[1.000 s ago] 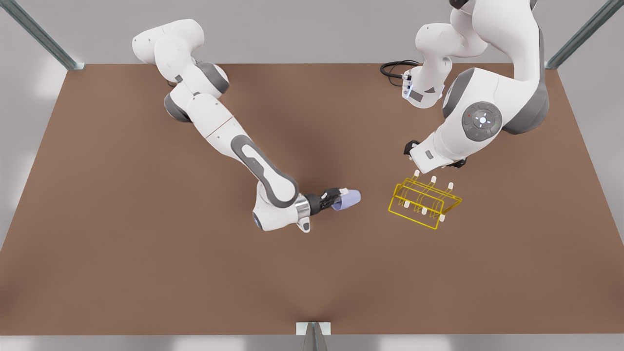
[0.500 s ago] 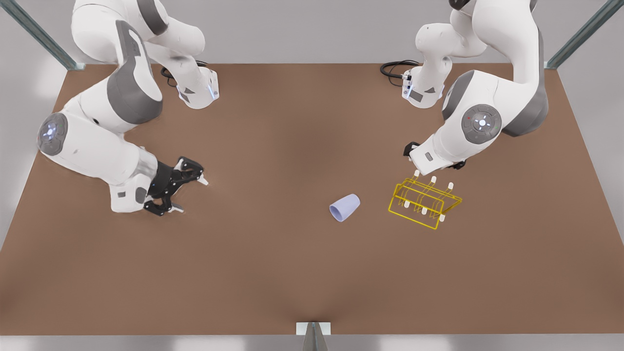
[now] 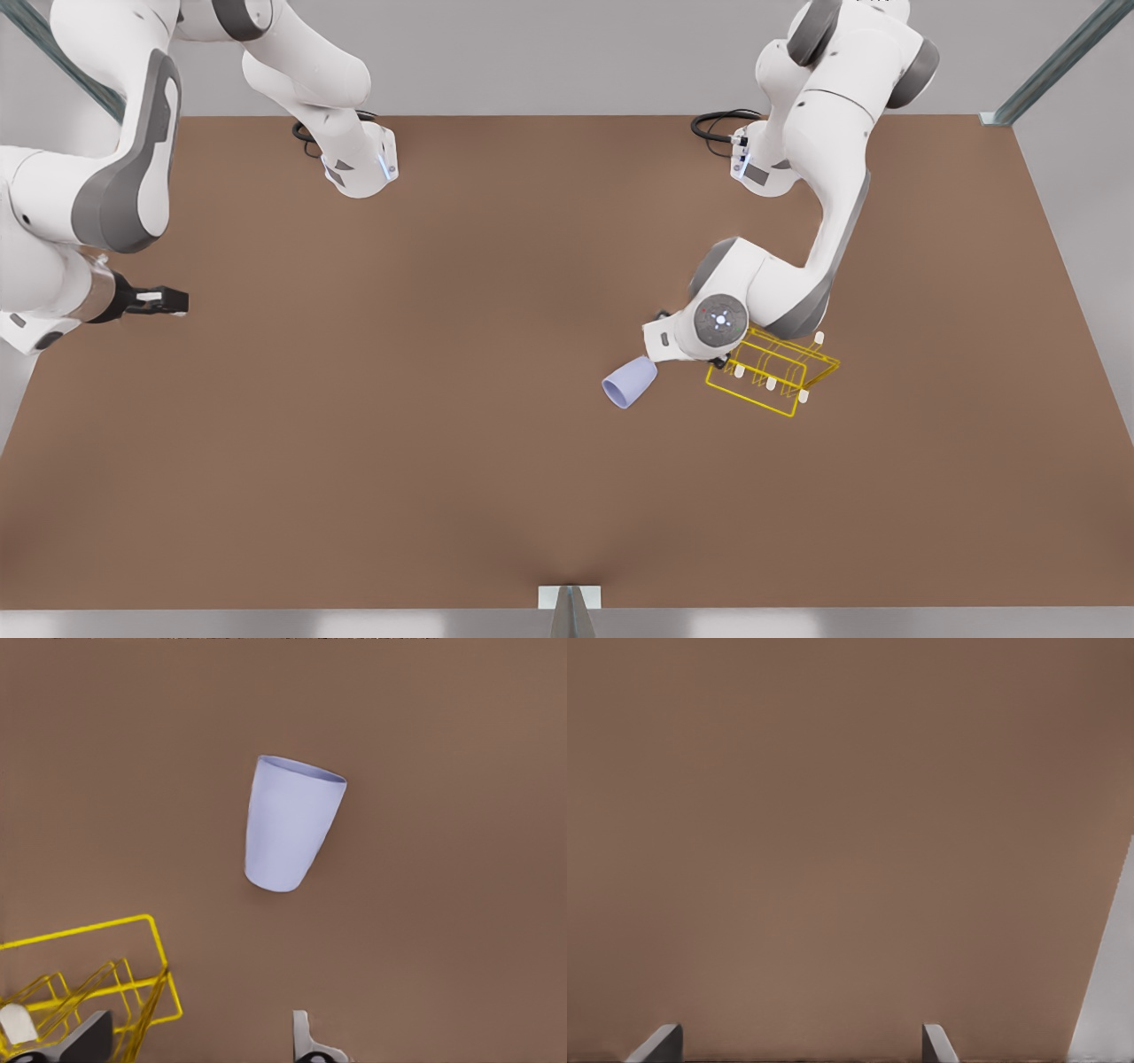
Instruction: Place the cup on the cup holder
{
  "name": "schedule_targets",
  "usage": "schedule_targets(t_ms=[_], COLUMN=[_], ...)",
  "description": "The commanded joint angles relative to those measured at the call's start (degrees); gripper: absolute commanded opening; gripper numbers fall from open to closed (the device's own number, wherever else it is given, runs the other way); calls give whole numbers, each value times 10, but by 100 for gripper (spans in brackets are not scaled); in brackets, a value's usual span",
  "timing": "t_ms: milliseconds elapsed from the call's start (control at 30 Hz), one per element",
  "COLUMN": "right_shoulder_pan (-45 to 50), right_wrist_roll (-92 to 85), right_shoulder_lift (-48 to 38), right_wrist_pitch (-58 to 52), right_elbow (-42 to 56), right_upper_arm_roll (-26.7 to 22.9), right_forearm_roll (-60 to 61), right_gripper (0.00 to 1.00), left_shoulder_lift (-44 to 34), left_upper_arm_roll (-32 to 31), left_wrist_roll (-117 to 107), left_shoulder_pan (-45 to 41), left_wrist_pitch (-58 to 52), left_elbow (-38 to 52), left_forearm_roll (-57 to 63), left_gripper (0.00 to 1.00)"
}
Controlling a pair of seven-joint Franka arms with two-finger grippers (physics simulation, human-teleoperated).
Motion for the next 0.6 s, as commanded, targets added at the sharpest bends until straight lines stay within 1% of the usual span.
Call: schedule_targets(t_ms=[0, 33, 100, 167, 267, 333, 433, 567], right_shoulder_pan=[1, 0, -11, -12, -15, -13, -14, -13], right_wrist_roll=[137, 137, 136, 135, 134, 134, 133, 133], right_shoulder_lift=[1, 1, 1, 9, 9, 9, 10, 10], right_wrist_pitch=[-44, -47, -63, -74, -74, -74, -80, -81], right_elbow=[1, 2, 1, 2, 2, 2, 2, 1], right_upper_arm_roll=[0, 0, 1, 1, 1, 2, 2, 2], right_forearm_roll=[-21, -19, -13, -16, -14, -14, -16, -16], right_gripper=[100, 100, 100, 100, 100, 100, 100, 100], left_shoulder_lift=[6, 9, 33, 40, 48, 64, 64, 61], left_upper_arm_roll=[4, 4, 3, 3, 3, 2, 3, 3], left_wrist_roll=[468, 462, 414, 367, 276, 264, 234, 124], left_shoulder_pan=[10, 7, -6, -26, -28, -28, -29, -29], left_wrist_pitch=[212, 276, 347, 365, 385, 394, 394, 389], left_elbow=[-32, -60, -61, -60, -60, -60, -104, -124], left_forearm_roll=[6, 6, 6, 6, 5, 0, 0, 1], left_gripper=[100, 100, 100, 100, 100, 100, 100, 100])
